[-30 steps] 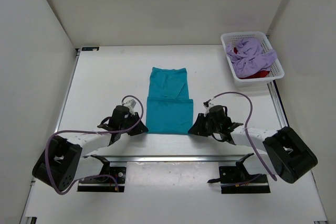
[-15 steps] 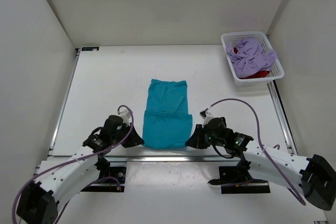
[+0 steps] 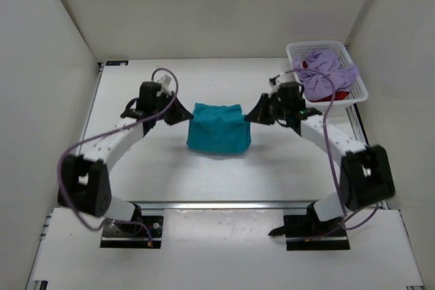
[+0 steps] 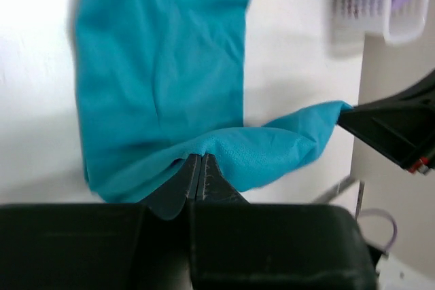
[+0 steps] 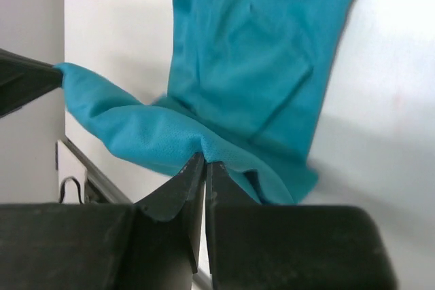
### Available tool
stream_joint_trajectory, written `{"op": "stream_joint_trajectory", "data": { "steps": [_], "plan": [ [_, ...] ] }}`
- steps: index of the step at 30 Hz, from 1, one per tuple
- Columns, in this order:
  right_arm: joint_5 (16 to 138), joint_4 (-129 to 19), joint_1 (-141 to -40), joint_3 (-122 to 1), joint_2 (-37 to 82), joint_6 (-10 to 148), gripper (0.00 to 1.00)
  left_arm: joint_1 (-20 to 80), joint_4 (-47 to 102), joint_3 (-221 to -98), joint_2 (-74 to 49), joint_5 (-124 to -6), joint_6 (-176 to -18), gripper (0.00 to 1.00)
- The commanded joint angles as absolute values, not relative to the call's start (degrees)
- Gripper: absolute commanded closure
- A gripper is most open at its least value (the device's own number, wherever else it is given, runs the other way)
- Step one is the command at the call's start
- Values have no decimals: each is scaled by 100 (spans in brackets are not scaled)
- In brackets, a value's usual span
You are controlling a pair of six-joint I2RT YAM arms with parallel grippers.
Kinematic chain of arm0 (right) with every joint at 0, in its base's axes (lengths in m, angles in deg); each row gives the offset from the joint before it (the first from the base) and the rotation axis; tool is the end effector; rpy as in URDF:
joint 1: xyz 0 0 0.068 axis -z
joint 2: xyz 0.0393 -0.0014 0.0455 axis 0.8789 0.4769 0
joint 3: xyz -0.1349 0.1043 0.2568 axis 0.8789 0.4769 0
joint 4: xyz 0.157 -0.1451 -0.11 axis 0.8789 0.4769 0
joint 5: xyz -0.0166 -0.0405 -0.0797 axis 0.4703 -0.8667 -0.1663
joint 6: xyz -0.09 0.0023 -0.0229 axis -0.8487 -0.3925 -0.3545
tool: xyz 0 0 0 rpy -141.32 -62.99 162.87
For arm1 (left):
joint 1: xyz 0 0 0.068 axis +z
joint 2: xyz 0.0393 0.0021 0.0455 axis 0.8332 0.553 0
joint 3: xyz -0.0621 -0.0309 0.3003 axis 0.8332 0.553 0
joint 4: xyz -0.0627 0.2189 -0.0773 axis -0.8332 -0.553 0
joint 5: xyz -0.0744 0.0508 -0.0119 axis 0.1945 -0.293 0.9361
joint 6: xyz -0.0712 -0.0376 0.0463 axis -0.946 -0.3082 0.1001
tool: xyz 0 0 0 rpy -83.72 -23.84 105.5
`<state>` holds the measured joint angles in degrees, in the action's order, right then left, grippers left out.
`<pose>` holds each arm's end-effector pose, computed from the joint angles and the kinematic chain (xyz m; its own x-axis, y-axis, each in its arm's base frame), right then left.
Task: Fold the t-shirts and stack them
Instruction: Fold the long partially folded tshirt into a neat square
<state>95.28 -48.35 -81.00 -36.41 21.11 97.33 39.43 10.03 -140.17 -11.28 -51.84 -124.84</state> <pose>0.2816 0.1389 0.2692 -0.8197 0.2585 -0.5111 -0.2017 0.7049 0.6801 0.2761 -0.1166 0.2748 -0.8119 -0.3635 -0.4567 0.0441 0.7420 -0.6690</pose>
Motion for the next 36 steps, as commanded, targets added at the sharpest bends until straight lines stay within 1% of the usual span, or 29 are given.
{"op": "stream_joint_trajectory", "data": {
  "steps": [1,2,3,4,5,7,8,9,10,11,12,13,14,15,17,18,19,20,21,22,23,25,26,27,31,35,36],
  "plan": [
    [10223,-4965,-7744,-4794,3222,9312,100,4165,1236,-14934,115,-5430,-12434,100],
    [10311,-4851,-7681,-5286,3738,9303,100,4209,1157,-15310,364,-5561,-12390,100],
    [10338,-4693,-7637,-5526,4230,9268,100,4305,1043,-15679,854,-5606,-12415,100],
    [10391,-4631,-7585,-5954,4479,9180,100,4324,964,-15970,1285,-5667,-12407,100],
    [10417,-4595,-7575,-6333,4864,9171,100,4376,937,-16086,1463,-5755,-12398,100],
    [10339,-4498,-7558,-6792,5506,9153,100,4473,1042,-16402,2104,-5642,-12503,96],
    [10356,-4472,-7462,-7020,5649,9214,98,4569,1042,-16473,2272,-5563,-12564,94],
    [10269,-4385,-7444,-7222,5885,9215,91,4657,1181,-16535,2465,-5380,-12678,88],
    [10216,-4193,-7435,-7364,6053,9215,87,4675,1261,-16596,2536,-5369,-12714,79],
    [10189,-4165,-7409,-7600,6133,9162,79,4702,1279,-16571,2555,-5369,-12784,74],
    [10059,-4086,-7408,-7689,6168,9144,72,4806,1549,-16475,2459,-5325,-12898,66],
    [9979,-4024,-7417,-7734,6117,9048,62,4886,1804,-16265,2293,-5334,-12986,58],
    [9909,-3963,-7417,-7821,6081,8952,55,4913,1989,-16228,2195,-5316,-13100,54],
    [9725,-3858,-7461,-7796,5994,8855,50,4991,2104,-16080,1994,-5299,-13205,48],
    [9487,-3874,-7548,-7674,5695,8793,46,5019,2316,-15912,1599,-5307,-13268,45],
    [9303,-3901,-7627,-7420,5424,8758,46,4992,2299,-15868,1501,-5281,-13251,48],
    [9145,-4057,-7698,-7305,5178,8757,48,4914,2386,-15711,1265,-5264,-13268,51],
    [9169,-4198,-7812,-6894,4906,8827,60,4826,2448,-15483,1071,-5298,-13251,51],
    [9317,-4522,-7917,-6421,4781,8897,76,4590,2439,-15350,991,-5377,-13137,51],
    [9397,-4803,-7962,-5981,4615,8950,81,4335,2596,-15157,834,-5430,-13154,53],
    [9468,-4997,-8066,-5794,4552,9038,88,4220,2798,-14868,728,-5474,-13163,52],
    [9530,-5297,-8225,-5319,4551,9144,94,3773,3166,-14455,726,-5457,-13329,51],
    [9565,-5342,-8217,-5282,4621,9170,97,3718,3299,-14296,831,-5448,-13364,52],
    [9643,-5403,-8243,-5143,4700,9197,100,3604,3370,-14207,910,-5422,-13408,53],
    [9495,-5683,-8287,-4441,4798,9267,100,3516,3766,-13366,1096,-5184,-13479,56],
    [9408,-6195,-8287,-3465,4412,9434,100,3638,4249,-12223,719,-5132,-13567,58],
    [9494,-6256,-8261,-3384,4341,9452,100,3673,4293,-11976,535,-5105,-13567,58]
  ]
}}
